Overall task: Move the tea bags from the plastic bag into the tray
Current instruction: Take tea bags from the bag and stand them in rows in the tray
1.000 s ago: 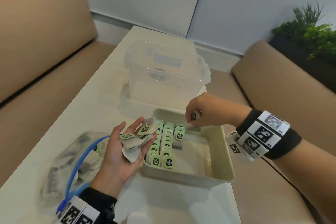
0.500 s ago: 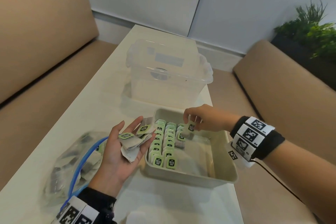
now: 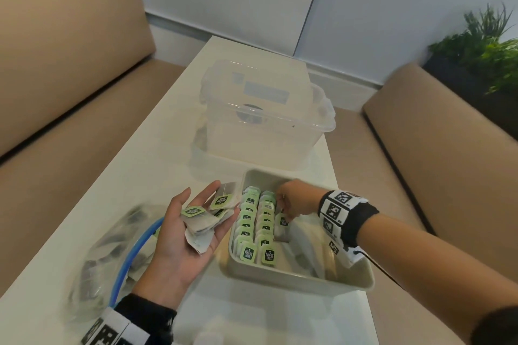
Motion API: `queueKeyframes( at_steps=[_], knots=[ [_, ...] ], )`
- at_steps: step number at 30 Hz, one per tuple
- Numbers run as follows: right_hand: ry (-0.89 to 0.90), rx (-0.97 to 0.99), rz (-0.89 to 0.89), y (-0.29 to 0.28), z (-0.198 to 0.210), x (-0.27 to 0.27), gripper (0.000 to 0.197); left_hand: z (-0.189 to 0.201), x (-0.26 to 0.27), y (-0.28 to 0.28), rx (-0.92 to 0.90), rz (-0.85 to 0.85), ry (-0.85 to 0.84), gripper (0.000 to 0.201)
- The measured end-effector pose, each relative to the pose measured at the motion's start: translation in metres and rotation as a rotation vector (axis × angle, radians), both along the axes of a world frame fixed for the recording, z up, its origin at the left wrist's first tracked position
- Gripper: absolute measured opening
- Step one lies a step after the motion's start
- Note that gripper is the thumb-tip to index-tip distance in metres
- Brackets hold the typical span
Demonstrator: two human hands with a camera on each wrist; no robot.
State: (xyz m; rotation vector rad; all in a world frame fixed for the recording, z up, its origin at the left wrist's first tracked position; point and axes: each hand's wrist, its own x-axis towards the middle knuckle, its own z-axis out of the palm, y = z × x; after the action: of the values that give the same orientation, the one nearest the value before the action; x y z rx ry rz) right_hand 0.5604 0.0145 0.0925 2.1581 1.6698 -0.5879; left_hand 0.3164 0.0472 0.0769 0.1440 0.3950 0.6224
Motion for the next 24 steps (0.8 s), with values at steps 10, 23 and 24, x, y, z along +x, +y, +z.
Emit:
queueKeyframes(
  at_steps=[10, 23, 24],
  knots=[
    [-0.065, 0.206, 0.037, -0.002, 0.01, -0.004, 0.027, 0.003, 0.006, -0.005, -0.053, -0.027, 0.02, 0.054],
    [0.303, 0.348, 0.175, -0.009, 0.072, -0.065, 0.039, 0.01, 0.02, -0.024, -0.056, -0.094, 0.047, 0.047],
    [0.31, 0.349, 0.165, -0.009, 0.071, -0.065, 0.039, 0.01, 0.02, -0.025, -0.058, -0.094, 0.049, 0.048]
  ],
)
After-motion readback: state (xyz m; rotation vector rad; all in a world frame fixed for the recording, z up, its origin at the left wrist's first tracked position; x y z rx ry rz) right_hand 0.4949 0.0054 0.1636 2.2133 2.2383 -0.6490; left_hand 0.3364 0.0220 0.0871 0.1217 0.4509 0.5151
